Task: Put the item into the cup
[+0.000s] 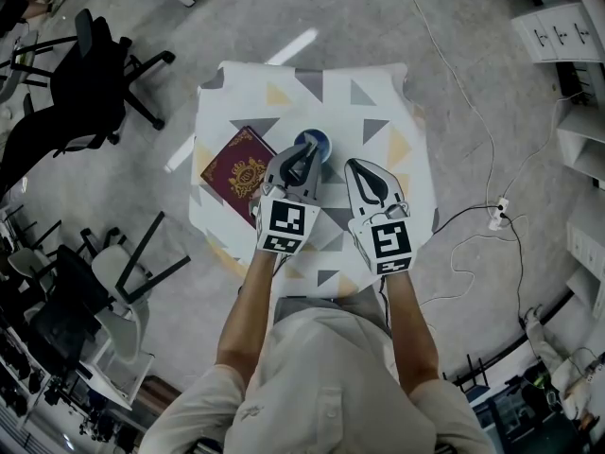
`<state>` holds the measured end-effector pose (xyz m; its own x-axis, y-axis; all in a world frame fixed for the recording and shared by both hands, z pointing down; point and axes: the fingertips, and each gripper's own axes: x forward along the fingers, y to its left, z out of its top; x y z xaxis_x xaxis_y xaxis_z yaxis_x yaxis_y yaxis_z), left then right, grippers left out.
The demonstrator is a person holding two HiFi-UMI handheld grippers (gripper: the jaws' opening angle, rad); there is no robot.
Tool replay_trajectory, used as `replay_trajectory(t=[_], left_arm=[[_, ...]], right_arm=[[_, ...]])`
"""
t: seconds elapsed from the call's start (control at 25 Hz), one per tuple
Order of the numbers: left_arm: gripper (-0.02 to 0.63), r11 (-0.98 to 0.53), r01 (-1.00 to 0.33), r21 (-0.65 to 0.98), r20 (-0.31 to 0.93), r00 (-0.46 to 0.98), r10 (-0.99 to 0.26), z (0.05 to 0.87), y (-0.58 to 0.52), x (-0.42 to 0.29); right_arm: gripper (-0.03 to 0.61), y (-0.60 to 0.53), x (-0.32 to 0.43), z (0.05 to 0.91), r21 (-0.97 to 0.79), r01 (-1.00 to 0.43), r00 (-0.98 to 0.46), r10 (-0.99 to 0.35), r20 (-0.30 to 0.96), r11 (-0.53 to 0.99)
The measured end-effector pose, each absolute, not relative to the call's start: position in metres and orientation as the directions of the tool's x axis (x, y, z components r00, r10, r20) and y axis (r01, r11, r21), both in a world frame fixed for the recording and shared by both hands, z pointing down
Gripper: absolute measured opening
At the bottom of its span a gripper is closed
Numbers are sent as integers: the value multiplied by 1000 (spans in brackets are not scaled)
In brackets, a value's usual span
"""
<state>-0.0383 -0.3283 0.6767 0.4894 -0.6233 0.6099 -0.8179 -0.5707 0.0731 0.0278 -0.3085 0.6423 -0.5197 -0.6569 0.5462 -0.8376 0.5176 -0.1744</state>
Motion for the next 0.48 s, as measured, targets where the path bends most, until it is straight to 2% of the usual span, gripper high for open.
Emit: replay_trajectory(t=[0.48], left_arm=[[71,-567,-821,71,616,483,-622,676,-328,-37]], right_arm=[[9,-306,33,639,-162,-846,-504,-665,551,507]])
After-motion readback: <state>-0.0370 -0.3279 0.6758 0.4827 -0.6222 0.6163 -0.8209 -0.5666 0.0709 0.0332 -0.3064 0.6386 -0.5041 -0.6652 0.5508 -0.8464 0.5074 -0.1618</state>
